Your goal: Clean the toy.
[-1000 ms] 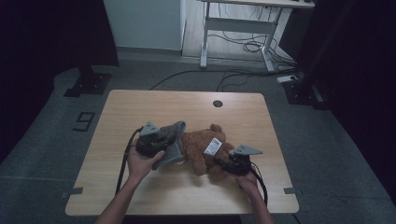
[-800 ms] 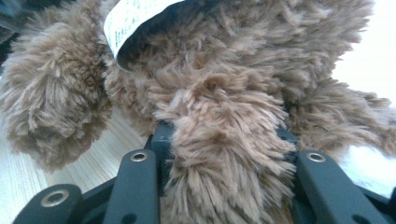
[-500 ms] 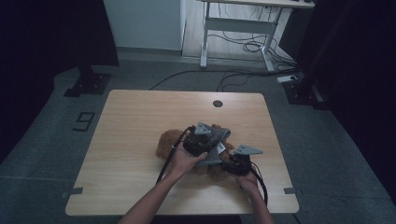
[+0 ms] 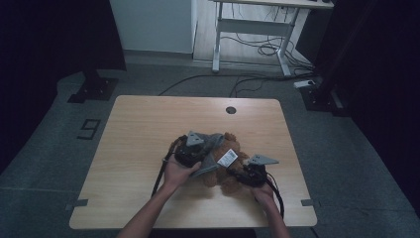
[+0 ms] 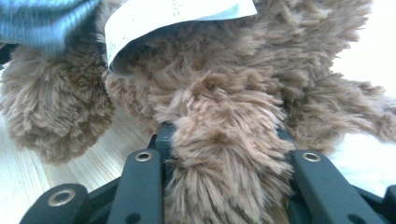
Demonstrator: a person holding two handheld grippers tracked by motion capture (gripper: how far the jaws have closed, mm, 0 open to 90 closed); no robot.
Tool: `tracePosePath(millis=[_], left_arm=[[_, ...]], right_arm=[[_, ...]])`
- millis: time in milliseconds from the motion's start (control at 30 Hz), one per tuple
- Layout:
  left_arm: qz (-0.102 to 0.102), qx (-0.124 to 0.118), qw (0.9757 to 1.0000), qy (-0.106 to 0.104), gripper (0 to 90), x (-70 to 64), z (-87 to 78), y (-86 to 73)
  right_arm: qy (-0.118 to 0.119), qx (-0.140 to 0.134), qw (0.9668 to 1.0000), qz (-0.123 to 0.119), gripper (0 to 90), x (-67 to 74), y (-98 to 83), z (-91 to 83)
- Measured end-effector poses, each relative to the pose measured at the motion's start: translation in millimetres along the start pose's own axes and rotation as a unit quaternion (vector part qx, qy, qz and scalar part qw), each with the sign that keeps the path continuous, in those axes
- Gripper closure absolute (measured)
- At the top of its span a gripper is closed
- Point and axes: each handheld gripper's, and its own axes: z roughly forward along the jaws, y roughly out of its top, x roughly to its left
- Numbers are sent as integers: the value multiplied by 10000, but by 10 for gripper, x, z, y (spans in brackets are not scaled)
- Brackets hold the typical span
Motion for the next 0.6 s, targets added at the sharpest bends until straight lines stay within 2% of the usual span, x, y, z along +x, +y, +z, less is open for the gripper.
tracePosePath(millis=[100,133,233,333,500,600], left_arm=[[-228,-75,9997,-105,801,195,-108,-132],[-236,-109,9997,-37,802,233,-159,-166],[-263,-175,9995,36,802,295,-260,-209],[-385,-217,9990,60,802,385,-331,-270],[-584,-220,9979,147,802,528,-381,-393],[-729,-248,9969,130,803,575,-397,-462]], right_arm=[[24,-11,10000,4,606,0,-1,1],[35,-8,10000,-9,606,8,1,3],[34,-2,10000,-15,606,16,3,5],[51,-18,10000,13,607,11,-2,5],[81,-25,10000,8,607,18,-1,13],[95,-24,10000,-5,607,23,1,18]])
